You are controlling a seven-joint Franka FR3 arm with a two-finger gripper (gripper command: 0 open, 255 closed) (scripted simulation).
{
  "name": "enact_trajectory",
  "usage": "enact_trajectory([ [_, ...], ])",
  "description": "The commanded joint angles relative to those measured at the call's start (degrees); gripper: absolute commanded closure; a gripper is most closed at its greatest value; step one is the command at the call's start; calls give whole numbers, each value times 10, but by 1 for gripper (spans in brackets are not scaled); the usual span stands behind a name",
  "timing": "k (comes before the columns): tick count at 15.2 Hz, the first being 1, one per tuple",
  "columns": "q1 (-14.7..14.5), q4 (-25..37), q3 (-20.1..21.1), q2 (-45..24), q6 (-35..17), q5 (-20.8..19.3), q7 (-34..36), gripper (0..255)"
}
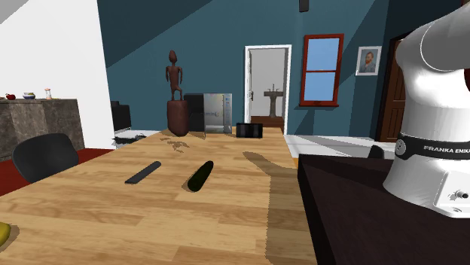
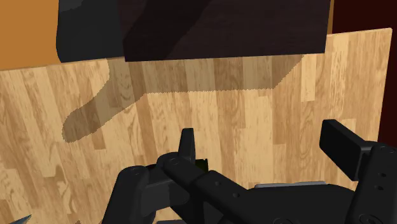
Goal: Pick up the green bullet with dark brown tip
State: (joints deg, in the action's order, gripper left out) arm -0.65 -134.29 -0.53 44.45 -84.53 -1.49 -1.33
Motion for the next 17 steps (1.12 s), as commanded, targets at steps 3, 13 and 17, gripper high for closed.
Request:
enact_trajectory([
  [3,9,-15,9,-24,-39,9,36,0],
  [13,52,-42,44,-188,-232,37,206,0],
  [17,69,-31,51,-267,-302,40,270,0],
])
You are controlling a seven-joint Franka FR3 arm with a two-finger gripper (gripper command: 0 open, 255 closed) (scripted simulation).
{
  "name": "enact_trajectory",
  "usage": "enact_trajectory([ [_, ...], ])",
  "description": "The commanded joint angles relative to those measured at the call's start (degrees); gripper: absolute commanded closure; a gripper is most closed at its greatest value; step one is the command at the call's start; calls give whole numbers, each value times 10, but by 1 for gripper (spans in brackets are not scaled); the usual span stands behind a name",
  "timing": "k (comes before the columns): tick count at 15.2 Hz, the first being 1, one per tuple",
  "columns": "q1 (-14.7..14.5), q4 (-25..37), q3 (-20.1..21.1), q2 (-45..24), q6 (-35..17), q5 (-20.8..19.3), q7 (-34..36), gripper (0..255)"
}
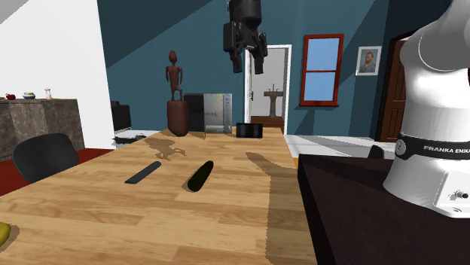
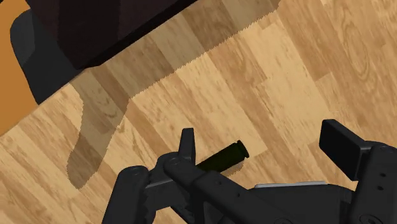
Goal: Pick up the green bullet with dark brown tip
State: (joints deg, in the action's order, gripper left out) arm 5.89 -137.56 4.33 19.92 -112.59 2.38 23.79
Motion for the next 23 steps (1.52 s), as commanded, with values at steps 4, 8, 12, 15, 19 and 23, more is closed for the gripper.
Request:
enact_trajectory([
  [4,19,24,5,-104,-84,0,82,0],
  [8,31,54,0,-188,-139,-3,141,0],
  [12,40,93,-11,-270,-186,-4,197,0],
  [15,45,126,-22,-331,-215,-2,235,0],
  [19,52,176,-38,-409,-248,8,280,0],
  [23,61,230,-54,-486,-273,23,319,0],
])
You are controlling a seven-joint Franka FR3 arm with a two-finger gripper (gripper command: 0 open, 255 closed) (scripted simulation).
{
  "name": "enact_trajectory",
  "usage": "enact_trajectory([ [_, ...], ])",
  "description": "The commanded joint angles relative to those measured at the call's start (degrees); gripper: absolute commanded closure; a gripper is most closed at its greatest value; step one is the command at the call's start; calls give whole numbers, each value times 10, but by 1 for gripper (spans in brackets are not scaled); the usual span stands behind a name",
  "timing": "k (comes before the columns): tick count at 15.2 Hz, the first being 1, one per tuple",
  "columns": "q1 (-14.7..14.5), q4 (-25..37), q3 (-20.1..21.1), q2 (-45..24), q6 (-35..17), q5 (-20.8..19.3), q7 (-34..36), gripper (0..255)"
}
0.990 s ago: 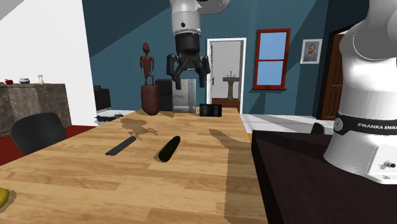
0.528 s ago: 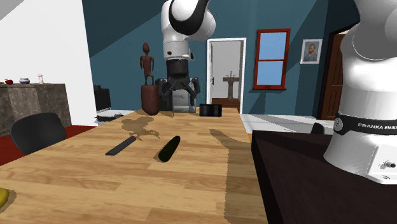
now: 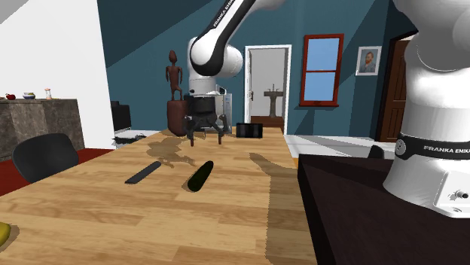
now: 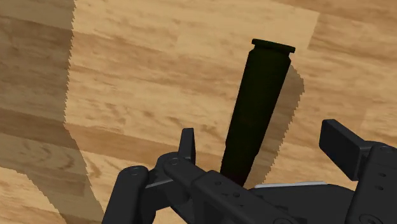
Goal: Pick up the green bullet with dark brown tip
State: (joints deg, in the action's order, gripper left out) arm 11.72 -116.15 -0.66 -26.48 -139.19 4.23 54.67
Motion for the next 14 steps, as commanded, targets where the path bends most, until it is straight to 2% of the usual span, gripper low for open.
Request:
enact_trajectory([
  [1,5,30,-8,-41,-12,9,20,0],
  [6,22,105,-24,-134,-33,35,64,0],
  [14,27,130,-21,-189,-64,42,64,0],
])
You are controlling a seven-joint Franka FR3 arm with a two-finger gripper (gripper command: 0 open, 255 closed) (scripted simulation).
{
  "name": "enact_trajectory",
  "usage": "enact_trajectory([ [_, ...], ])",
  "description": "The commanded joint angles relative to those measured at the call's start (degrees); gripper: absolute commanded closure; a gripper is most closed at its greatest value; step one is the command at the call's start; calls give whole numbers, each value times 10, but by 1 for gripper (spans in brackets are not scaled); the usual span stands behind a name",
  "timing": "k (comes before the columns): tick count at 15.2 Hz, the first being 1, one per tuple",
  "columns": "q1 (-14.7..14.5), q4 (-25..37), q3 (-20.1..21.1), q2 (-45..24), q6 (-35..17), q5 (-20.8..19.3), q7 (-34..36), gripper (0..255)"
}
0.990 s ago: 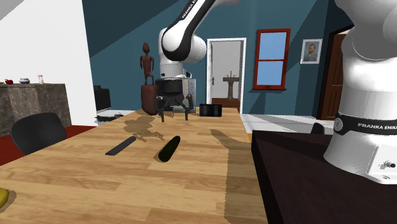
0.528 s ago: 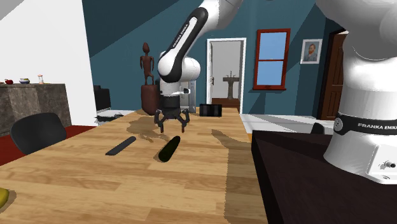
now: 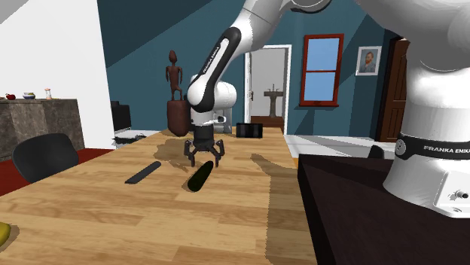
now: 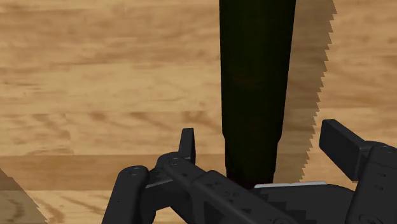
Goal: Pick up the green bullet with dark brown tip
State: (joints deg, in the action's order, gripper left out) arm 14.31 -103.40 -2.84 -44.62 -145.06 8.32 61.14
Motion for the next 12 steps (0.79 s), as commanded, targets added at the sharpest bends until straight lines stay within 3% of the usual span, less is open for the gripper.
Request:
enact_trajectory([
  [1,1,4,1,-11,-8,1,-1,0],
  [2,1,4,1,-11,-7,1,-1,0],
  [3,1,4,1,-12,-8,1,-1,255],
  [12,1,4,1,-11,-7,1,-1,255],
])
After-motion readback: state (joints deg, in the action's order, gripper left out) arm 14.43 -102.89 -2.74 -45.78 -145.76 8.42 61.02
